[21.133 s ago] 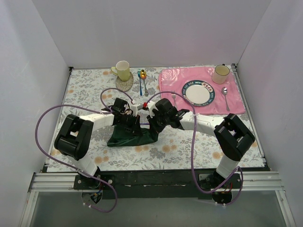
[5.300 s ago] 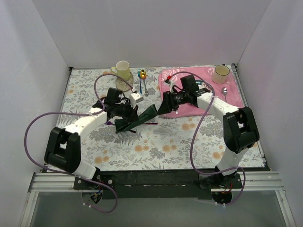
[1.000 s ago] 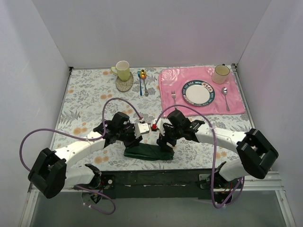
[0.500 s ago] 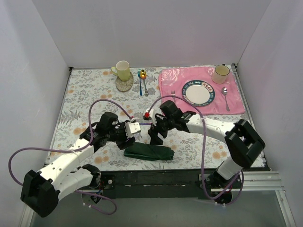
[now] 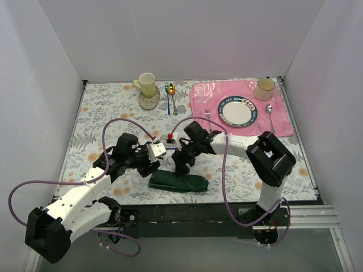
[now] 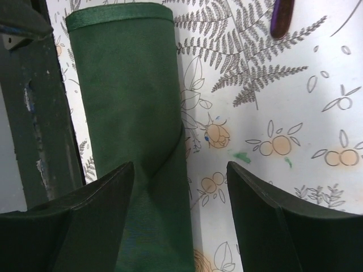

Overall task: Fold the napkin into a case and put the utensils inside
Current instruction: Move the smaller rectangle folded napkin to the center of the board, then rotate the smaller rectangle-folded napkin at the center of the board.

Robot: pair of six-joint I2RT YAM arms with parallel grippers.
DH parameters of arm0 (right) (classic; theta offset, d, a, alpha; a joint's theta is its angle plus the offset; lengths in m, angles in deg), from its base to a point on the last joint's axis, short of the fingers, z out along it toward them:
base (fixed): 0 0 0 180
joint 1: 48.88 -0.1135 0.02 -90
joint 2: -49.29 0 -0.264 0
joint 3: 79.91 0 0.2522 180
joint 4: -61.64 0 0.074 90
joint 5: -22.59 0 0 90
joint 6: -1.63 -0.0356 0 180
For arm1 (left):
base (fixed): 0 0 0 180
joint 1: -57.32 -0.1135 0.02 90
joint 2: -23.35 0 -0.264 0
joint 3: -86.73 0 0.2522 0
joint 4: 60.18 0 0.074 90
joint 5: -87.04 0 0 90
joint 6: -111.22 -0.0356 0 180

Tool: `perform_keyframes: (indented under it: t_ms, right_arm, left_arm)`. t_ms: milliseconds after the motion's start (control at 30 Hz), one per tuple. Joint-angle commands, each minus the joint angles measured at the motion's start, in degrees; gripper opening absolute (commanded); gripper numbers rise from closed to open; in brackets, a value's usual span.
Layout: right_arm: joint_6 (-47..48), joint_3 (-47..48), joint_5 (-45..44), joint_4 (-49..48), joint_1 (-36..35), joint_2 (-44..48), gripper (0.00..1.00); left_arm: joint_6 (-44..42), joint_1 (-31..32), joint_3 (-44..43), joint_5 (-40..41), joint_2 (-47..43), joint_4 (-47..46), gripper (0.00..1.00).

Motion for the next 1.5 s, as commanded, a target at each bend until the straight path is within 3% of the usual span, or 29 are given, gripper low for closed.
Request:
perform_keyframes:
  t_ms: [0, 233, 333, 433, 467, 500, 1100, 1133, 1233, 1267, 1300, 1467]
  right_arm:
    - [-0.86, 1.74, 3.31, 1.12, -0.24, -1.54, 0.73]
    - [-1.65, 1.21, 3.57, -0.72, -0.33, -2.87, 0.61]
    - [-1.57, 0.60, 3.13, -1.51, -0.33, -2.34, 0.48]
    - [-1.39, 0.25, 2.26, -2.04, -0.24, -1.12, 0.22]
    - [-1.22, 0.25, 1.90, -1.78, -0.24, -0.94, 0.03]
    - [-1.13, 0.42, 1.38, -1.60, -0.24, -0.59, 0.01]
    - [5.20, -6.34, -17.52, -3.98, 3.54, 10.41, 0.02]
    - [5.29, -6.43, -17.78, -3.71, 3.28, 10.23, 0.05]
    - [5.11, -6.34, -18.58, -3.71, 2.93, 9.26, 0.31]
    - [5.11, -6.17, -18.75, -3.71, 2.92, 9.00, 0.47]
    - [5.11, -5.91, -18.84, -3.36, 3.01, 8.65, 0.54]
    - [3.10, -1.70, -16.65, 1.02, 3.89, 10.84, 0.57]
  left_arm:
    - [0.79, -1.15, 0.90, 0.43, -0.43, -1.50, 0.53]
    - [1.31, -3.79, 1.08, -0.10, 0.97, -2.12, 0.53]
    - [1.40, -4.75, 0.90, -0.27, 1.85, -2.65, 0.53]
    - [1.40, -5.72, 0.55, -0.71, 2.90, -3.26, 0.53]
    - [1.58, -5.98, 0.46, -0.80, 3.17, -3.35, 0.53]
    - [1.66, -6.51, 0.37, -1.15, 3.69, -3.44, 0.53]
    - [13.17, -8.71, -2.61, -4.40, 15.46, -10.29, 0.55]
    - [14.40, -9.06, -2.96, -4.84, 16.08, -10.38, 0.55]
    - [15.72, -10.20, -4.63, -7.47, 18.28, -10.47, 0.56]
    - [16.34, -10.38, -5.24, -8.26, 18.72, -10.21, 0.56]
    - [16.69, -10.38, -6.30, -9.75, 19.51, -10.12, 0.56]
    - [20.29, -10.29, -9.99, -16.87, 21.98, -9.50, 0.45]
